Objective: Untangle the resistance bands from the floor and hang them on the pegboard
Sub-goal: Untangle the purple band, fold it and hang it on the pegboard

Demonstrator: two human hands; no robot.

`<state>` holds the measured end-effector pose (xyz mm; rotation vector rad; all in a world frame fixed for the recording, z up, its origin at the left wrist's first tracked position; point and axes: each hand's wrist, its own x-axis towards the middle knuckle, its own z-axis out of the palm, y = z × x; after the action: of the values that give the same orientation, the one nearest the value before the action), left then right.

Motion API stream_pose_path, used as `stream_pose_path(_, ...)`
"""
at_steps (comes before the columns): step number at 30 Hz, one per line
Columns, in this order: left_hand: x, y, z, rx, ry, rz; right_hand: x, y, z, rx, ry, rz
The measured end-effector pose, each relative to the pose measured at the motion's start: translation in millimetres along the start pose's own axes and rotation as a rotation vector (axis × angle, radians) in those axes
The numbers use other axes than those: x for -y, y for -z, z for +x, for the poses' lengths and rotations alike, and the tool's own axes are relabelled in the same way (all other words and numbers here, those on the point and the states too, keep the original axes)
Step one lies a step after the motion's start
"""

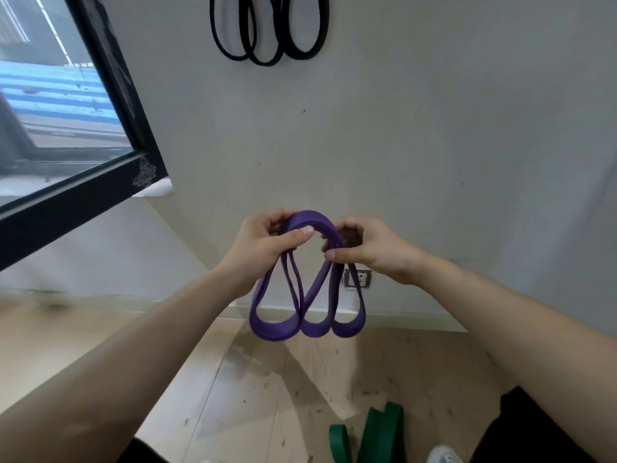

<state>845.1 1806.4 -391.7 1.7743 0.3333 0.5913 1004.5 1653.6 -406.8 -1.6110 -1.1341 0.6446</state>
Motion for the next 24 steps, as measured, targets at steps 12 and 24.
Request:
stream_pose_path(12,-82,-29,34,-0.140,-0.139,-0.014,85,49,-19,-0.470,0.236,-0.018)
stream_pose_path(24,-242,-47,108,-0.242,-0.403,-0.021,226,138,3,-0.663,0.463,-0.263)
